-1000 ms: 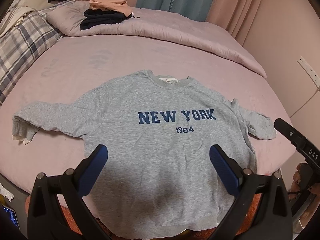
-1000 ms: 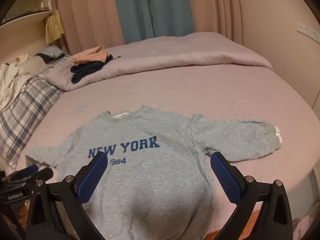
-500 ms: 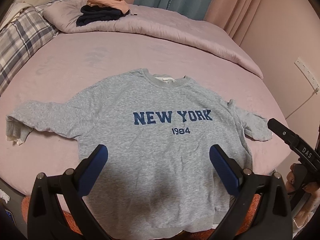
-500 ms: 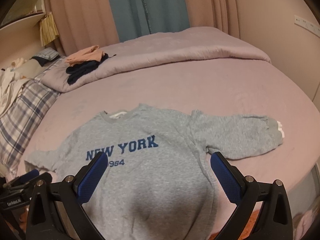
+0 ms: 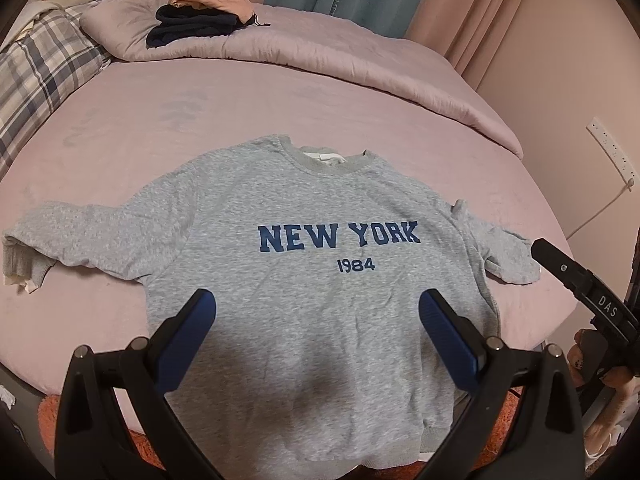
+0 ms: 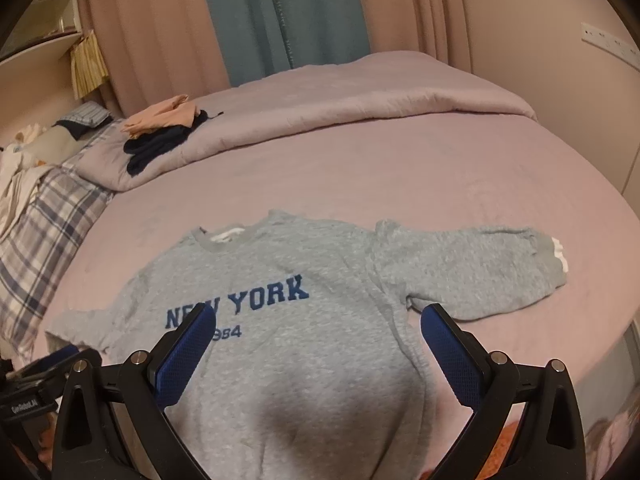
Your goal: Fold small clothes
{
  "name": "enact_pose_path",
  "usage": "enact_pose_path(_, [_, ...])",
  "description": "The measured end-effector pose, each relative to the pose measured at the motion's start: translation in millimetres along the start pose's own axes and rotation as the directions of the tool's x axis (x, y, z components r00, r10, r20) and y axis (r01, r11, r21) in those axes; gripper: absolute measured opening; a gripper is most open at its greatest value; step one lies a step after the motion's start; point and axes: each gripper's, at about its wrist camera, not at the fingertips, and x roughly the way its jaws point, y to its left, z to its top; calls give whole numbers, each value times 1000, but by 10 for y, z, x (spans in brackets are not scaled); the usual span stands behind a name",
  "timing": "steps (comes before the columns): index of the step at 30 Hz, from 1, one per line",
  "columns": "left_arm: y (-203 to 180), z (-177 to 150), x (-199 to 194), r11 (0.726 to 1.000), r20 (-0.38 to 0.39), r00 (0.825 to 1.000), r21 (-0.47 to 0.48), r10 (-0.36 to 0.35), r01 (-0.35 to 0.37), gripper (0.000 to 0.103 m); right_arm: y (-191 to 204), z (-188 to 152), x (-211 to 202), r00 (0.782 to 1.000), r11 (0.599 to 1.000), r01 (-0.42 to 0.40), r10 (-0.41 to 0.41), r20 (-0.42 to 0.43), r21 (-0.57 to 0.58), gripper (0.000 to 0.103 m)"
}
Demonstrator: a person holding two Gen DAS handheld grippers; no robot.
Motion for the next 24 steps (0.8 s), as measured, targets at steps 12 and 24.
enact_pose_path(12, [51,-16,-12,1000,17,1000,-3,0,0,101,0,3,14,1000,1000,-1,1,-2,-3,102])
enact_pose_path(24, [92,-6,-27,1000,15,1000,-6,-9,9,101,20,-7,33,1000,1000,2,-2,-10,-14,102])
